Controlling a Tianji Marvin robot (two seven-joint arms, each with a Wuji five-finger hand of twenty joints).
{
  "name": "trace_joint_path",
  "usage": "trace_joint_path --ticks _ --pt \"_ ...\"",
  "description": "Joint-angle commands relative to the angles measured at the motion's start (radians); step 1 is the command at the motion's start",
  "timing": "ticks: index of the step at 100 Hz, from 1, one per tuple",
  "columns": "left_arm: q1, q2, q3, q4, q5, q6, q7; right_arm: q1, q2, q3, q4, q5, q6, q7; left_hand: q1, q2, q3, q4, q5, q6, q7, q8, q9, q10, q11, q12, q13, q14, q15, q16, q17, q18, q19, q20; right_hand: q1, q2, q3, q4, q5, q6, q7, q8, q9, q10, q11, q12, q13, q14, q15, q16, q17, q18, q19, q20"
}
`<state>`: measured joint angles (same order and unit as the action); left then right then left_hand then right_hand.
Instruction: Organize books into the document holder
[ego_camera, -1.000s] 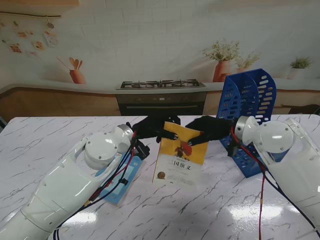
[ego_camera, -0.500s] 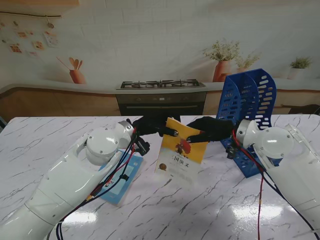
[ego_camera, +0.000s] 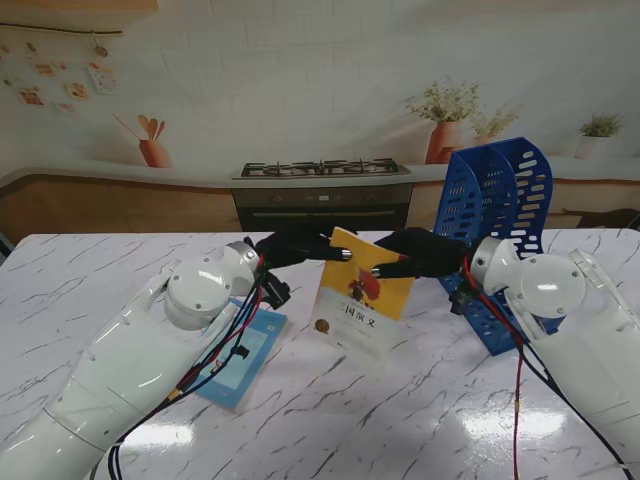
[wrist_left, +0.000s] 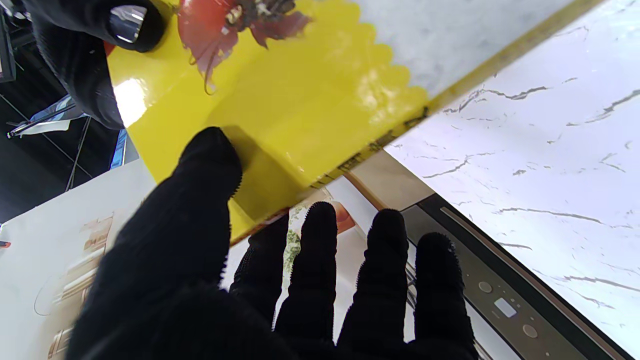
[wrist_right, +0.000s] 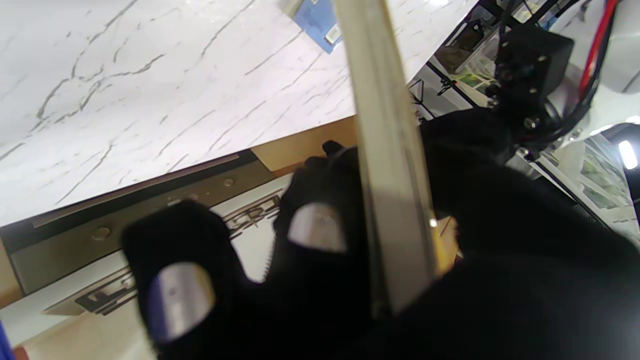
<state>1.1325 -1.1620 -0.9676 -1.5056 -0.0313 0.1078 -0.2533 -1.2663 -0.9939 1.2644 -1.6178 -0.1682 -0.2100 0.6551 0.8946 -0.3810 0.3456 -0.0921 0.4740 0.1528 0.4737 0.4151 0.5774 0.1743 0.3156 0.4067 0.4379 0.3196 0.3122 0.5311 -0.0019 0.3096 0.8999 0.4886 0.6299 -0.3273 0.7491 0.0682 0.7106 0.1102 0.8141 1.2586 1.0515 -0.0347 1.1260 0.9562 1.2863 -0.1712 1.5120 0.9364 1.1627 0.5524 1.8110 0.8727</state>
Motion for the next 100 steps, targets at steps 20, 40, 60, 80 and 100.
trace_joint_path --ticks 20,40,60,80,100 --pt "0.040 0.007 -0.046 -0.037 0.036 0.014 0.026 -0.038 -0.009 0.046 -0.057 -0.047 0.017 -0.034 -0.027 0.098 -0.087 0.067 -0.039 0.013 -0.079 -0.035 -0.068 -0.006 -0.047 -0.028 -0.075 -0.012 -0.093 -0.057 -0.071 -0.017 -0.157 -0.028 0.113 0.136 0.129 0.109 0.072 -0.370 0.175 0.037 0.030 -0.127 0.028 0.014 0.042 -0.162 0.073 0.021 0.065 -0.598 0.283 0.024" --pt "0.073 0.022 -0.079 -0.063 0.078 0.036 0.007 -0.066 -0.013 0.102 -0.103 -0.082 0.056 -0.059 -0.023 0.103 -0.106 0.067 -0.029 0.012 -0.087 -0.035 -0.066 -0.011 -0.049 -0.026 -0.065 -0.020 -0.097 -0.059 -0.068 -0.017 -0.167 -0.022 0.111 0.138 0.126 0.109 0.070 -0.371 0.174 0.036 0.029 -0.128 0.028 0.015 0.042 -0.162 0.072 0.023 0.065 -0.598 0.283 0.024" --pt "0.110 0.033 -0.104 -0.074 0.115 0.052 -0.004 -0.090 -0.014 0.173 -0.163 -0.126 0.097 -0.070 -0.015 0.102 -0.118 0.069 -0.017 0.007 -0.086 -0.030 -0.055 -0.010 -0.045 -0.023 -0.060 -0.023 -0.095 -0.054 -0.074 -0.018 -0.182 -0.020 0.110 0.138 0.124 0.109 0.068 -0.374 0.172 0.034 0.027 -0.131 0.026 0.015 0.042 -0.162 0.072 0.023 0.065 -0.598 0.283 0.024" --pt "0.128 0.041 -0.111 -0.068 0.132 0.056 -0.022 -0.129 -0.012 0.269 -0.250 -0.163 0.148 -0.071 -0.008 0.102 -0.123 0.070 -0.006 0.004 -0.077 -0.023 -0.032 -0.016 -0.025 -0.009 -0.044 -0.026 -0.086 -0.046 -0.070 -0.017 -0.186 -0.014 0.109 0.139 0.123 0.111 0.069 -0.375 0.170 0.033 0.027 -0.132 0.025 0.015 0.042 -0.162 0.072 0.024 0.065 -0.598 0.283 0.024" --pt "0.126 0.043 -0.093 -0.043 0.180 0.066 -0.016 -0.181 -0.005 0.366 -0.330 -0.198 0.183 -0.048 -0.005 0.099 -0.125 0.070 -0.001 0.014 -0.069 -0.018 -0.018 -0.020 0.000 0.013 -0.018 -0.028 -0.064 -0.031 -0.060 -0.013 -0.181 -0.002 0.108 0.138 0.122 0.112 0.067 -0.376 0.168 0.032 0.026 -0.133 0.022 0.015 0.042 -0.162 0.071 0.024 0.065 -0.599 0.283 0.024"
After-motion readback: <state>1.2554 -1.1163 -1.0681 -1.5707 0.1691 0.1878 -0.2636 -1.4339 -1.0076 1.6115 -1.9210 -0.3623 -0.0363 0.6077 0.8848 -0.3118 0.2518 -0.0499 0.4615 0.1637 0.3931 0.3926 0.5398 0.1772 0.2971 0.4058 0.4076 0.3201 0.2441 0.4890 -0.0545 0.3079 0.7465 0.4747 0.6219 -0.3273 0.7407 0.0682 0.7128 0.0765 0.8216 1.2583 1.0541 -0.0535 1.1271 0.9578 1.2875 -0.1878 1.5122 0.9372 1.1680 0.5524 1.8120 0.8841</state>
